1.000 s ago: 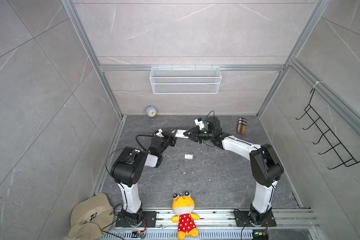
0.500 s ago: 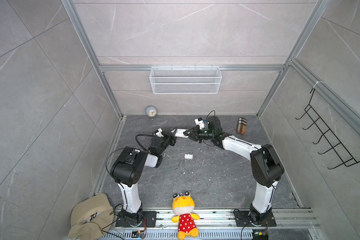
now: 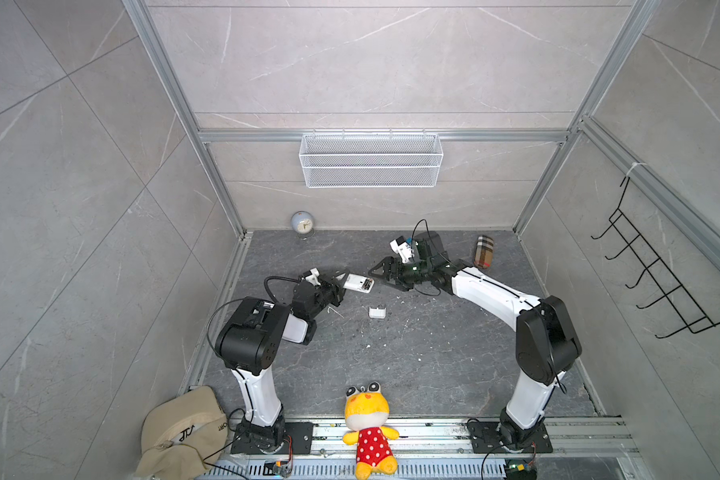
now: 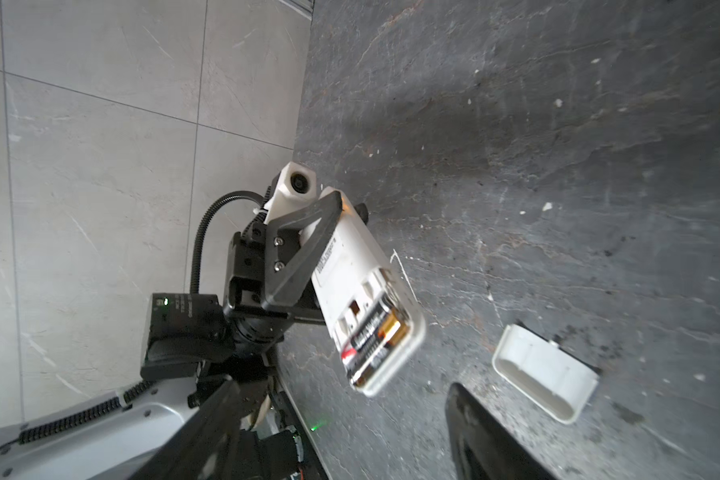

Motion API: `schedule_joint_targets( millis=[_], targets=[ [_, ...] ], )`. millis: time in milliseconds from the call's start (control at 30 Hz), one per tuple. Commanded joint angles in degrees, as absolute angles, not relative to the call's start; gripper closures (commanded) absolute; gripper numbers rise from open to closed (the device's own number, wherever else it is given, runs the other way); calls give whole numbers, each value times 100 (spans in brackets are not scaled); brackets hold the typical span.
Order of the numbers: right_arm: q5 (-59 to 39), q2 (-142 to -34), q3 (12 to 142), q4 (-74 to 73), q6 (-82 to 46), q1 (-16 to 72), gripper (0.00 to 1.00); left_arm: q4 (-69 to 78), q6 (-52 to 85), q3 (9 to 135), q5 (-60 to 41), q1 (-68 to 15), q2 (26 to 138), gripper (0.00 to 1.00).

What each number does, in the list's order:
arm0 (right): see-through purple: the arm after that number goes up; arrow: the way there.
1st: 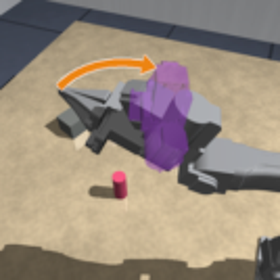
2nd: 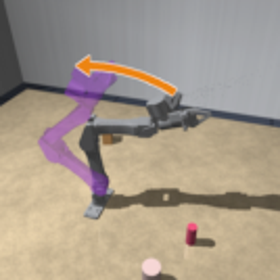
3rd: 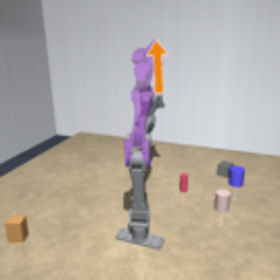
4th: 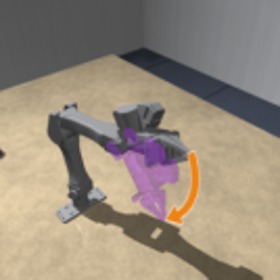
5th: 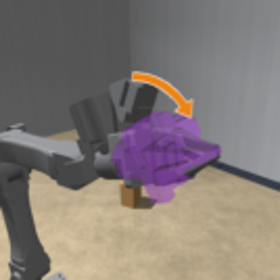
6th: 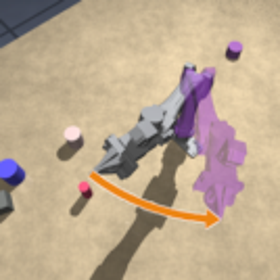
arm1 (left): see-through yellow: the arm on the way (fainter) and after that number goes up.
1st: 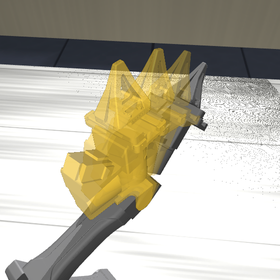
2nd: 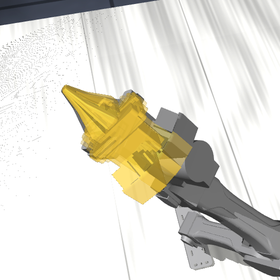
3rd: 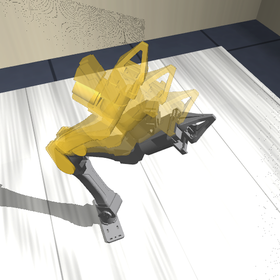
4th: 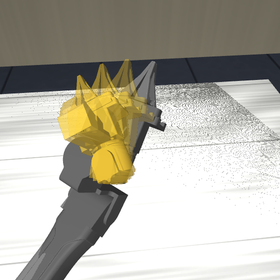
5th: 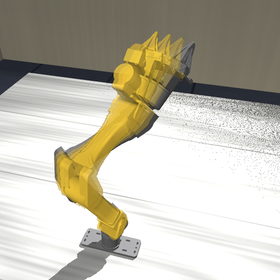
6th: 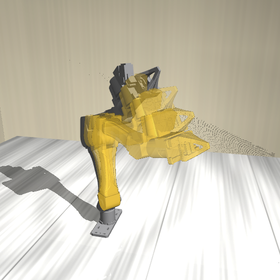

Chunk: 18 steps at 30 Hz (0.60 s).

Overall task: Load the batteries into the remote control
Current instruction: 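Move the right gripper to the white cover while the left gripper lowers the remote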

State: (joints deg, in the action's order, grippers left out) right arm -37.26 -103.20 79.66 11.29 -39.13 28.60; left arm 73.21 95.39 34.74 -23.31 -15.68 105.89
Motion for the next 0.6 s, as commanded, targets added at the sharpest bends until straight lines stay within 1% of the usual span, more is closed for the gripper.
schedule_joint_targets(
  millis=[0,67,133,167,200,333,367,467,567],
  targets=[
    [-3078,-9881,7936,2050,-2859,2865,23,7557,8783,3252,-2978,-1205,10196,92],
    [-2825,-9810,7724,2249,-2460,2889,25,7488,8454,3057,-3196,-968,10105,92],
    [-2673,-9845,7542,2346,-2128,2946,31,7397,8058,2890,-3306,-803,10030,91],
    [-2622,-9910,7479,2398,-1987,2984,35,7318,7828,2822,-3331,-765,9997,91],
    [-2570,-9993,7463,2457,-1865,3026,42,7207,7631,2777,-3337,-741,9976,91],
    [-2679,-10416,7462,2599,-1572,3124,61,6795,6872,2512,-2946,-743,9914,92],
    [-2661,-10486,7464,2604,-1505,3137,62,6832,6750,2448,-2938,-736,9894,92],
    [-2501,-10696,7537,2666,-1238,3246,63,6615,6230,2402,-3117,-743,9702,91],
    [-2290,-10945,7673,2769,-925,3381,62,5618,5485,2660,-3339,-736,9295,91]
  ],
)
